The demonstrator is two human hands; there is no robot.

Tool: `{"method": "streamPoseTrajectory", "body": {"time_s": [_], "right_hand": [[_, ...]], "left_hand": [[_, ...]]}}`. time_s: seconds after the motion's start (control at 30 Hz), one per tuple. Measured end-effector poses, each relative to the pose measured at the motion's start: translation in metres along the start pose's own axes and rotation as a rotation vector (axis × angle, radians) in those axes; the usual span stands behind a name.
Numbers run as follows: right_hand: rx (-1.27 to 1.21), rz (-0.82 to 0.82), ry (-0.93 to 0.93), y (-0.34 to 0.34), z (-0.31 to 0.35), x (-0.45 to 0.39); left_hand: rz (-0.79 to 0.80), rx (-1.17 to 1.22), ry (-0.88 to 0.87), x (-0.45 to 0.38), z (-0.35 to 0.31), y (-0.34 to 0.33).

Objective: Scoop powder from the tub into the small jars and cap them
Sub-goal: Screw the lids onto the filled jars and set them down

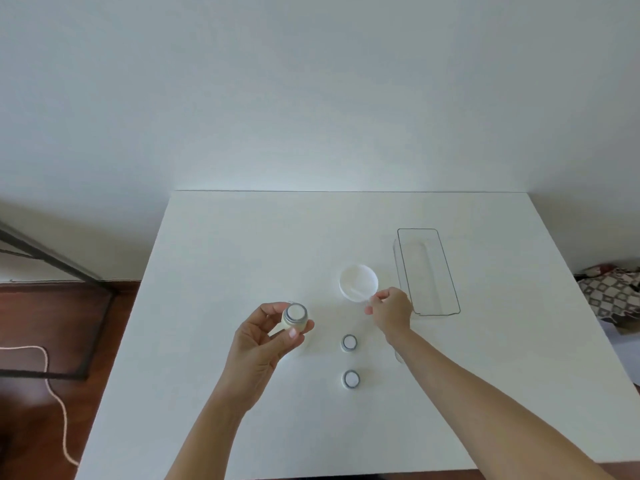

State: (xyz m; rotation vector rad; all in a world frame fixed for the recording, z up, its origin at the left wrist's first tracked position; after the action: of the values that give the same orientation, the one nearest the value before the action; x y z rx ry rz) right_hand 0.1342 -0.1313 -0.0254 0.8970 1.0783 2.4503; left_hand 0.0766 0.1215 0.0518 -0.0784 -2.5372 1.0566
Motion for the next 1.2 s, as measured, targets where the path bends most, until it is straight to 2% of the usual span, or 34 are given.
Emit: {"method": "streamPoseTrajectory", "body": {"time_s": [0.17,0.33,0.47,0.63,0.73,0.87,1.03,1.2], "right_hand": [[0.084,-0.025,0.141,0.032,-0.020,0.012],[0.138,-0.204,0.078,0.081,-0.092,0.033],[0.324,-0.079,0.155,0.075,-0.134,0.035],[0.494,0.107,0.367,0.053,-0.127,0.017],[0.525,0.117,0.465,0.047,-0.121,0.013],[0.460,0.121,0.546,0.057,-0.121,0.012],[0.111,0.156,0.528,0.109,-0.111,0.039],[0.036,0.143,0.770,0.177,-0.066,0.086]], "left_hand": [[0.042,-0.036,0.050,-0.004,0.011,-0.010],[0.061,-0.055,0.102,-0.007,0.035,-0.030],[0.066,-0.050,0.133,-0.004,0.060,-0.053],[0.024,-0.033,0.152,0.004,0.090,-0.076],[0.015,-0.026,0.148,0.010,0.105,-0.092],[-0.005,-0.017,0.132,0.018,0.118,-0.106],[0.014,-0.034,0.100,0.029,0.118,-0.119],[0.046,-0.080,0.103,0.032,0.120,-0.130]]}}
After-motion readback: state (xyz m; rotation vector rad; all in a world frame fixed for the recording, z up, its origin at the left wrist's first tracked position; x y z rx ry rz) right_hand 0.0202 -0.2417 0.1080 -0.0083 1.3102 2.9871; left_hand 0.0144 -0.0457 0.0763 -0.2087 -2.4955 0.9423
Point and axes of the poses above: each hand's wrist, its own x-axis away from the middle knuckle, its own y-axis out of the back of the hand, z = x × y, the point moved 5 cm from there along -x, towards the middle knuckle, and after that the axes turned 15 degrees about x, right-handed, at the moved point
